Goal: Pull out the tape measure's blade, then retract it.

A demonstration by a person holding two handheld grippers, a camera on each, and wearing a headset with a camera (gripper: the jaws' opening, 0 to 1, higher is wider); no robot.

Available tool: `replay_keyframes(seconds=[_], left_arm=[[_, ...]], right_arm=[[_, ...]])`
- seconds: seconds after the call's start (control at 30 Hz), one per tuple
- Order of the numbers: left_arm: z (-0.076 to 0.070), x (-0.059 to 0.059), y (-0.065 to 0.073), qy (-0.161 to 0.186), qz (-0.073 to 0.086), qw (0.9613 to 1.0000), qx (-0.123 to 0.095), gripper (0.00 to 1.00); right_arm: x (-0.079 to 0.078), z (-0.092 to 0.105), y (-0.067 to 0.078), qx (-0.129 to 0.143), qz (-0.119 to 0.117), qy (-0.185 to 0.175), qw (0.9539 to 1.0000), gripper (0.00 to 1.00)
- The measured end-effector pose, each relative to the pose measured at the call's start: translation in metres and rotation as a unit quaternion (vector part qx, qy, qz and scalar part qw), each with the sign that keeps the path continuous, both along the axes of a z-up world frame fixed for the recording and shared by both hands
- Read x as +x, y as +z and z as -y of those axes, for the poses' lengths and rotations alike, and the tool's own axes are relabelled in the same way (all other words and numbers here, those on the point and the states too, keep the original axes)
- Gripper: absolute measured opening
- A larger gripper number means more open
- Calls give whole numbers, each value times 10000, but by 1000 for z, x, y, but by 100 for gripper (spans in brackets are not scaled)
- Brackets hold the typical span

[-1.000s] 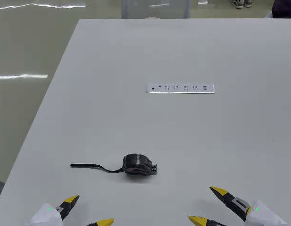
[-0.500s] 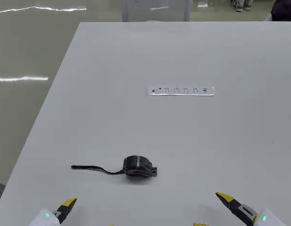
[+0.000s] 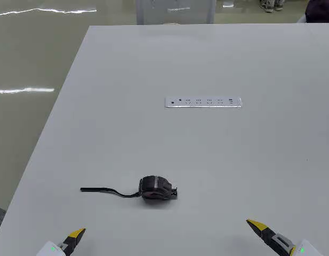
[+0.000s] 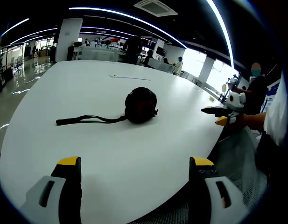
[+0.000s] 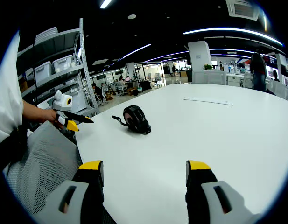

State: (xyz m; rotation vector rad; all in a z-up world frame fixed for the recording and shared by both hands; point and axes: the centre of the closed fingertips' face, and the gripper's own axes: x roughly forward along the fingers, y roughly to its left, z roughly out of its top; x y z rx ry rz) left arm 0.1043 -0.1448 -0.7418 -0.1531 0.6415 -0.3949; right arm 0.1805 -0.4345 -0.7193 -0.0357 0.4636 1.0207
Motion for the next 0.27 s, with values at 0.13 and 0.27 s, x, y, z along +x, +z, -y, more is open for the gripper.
replay_keyframes(seconds=[0.13, 0.27], left_arm=[[1, -1, 3, 0, 23, 10000, -33, 96], [0, -1, 3, 19, 56, 10000, -66, 96]], right_arm=[[-1, 2, 0, -11, -3, -14, 10000, 73], [-1, 2, 1, -4, 3, -22, 10000, 74]])
